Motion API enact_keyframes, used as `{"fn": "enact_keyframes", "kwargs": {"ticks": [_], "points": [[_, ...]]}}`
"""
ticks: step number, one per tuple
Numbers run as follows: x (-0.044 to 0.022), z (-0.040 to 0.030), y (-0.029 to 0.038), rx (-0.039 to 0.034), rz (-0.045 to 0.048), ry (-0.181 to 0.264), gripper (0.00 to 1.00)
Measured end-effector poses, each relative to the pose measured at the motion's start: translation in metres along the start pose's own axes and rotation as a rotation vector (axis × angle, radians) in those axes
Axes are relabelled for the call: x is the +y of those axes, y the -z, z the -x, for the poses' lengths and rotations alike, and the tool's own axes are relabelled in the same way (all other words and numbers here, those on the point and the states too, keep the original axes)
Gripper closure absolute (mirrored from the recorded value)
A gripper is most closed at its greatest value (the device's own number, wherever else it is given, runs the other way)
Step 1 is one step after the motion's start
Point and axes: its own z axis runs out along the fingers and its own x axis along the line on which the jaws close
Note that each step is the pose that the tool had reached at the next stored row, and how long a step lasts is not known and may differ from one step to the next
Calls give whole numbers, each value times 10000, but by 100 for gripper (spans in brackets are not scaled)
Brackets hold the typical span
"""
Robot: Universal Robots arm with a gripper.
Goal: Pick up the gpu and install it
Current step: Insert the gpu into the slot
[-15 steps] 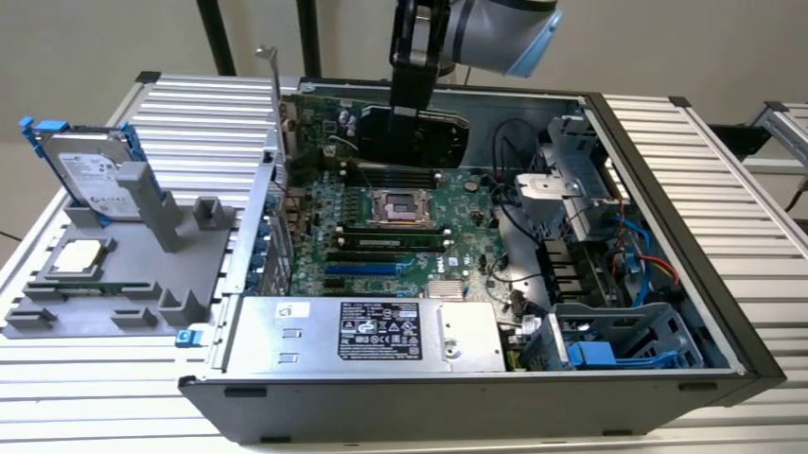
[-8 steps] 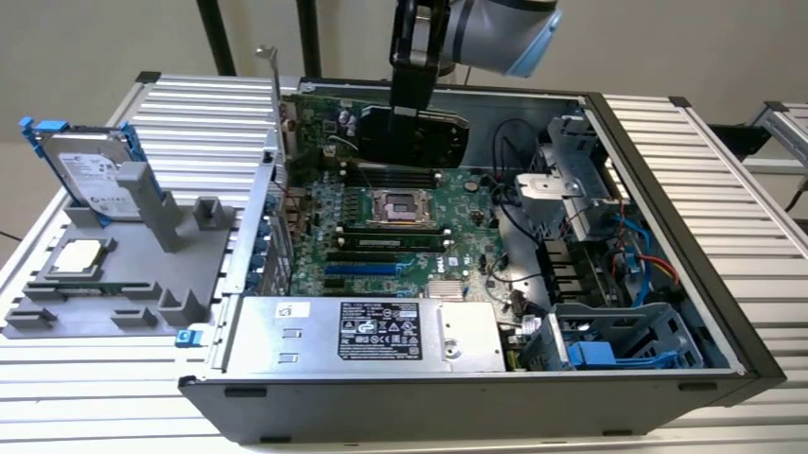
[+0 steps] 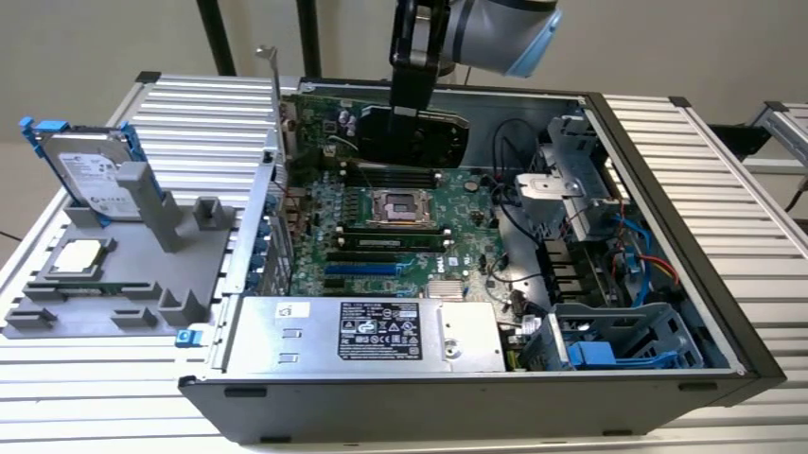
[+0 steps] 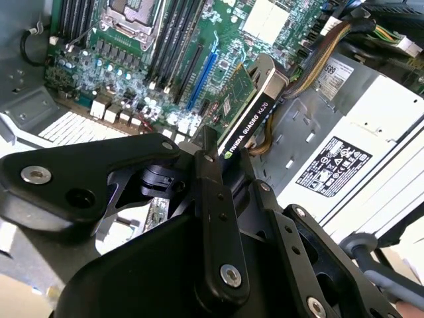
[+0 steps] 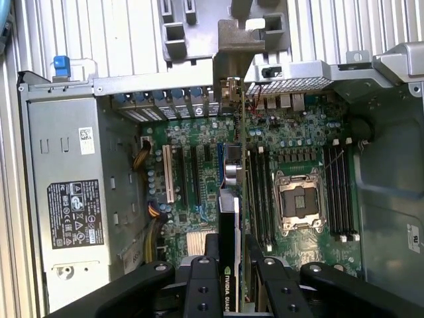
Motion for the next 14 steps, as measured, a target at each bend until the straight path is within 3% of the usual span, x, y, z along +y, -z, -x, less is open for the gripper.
{"fn": "enact_keyframes", "kwargs": {"ticks": [10, 14], "points": [[0, 0, -1, -1, 0, 4, 100], [-3, -1, -42, 0, 0, 4, 100]]}}
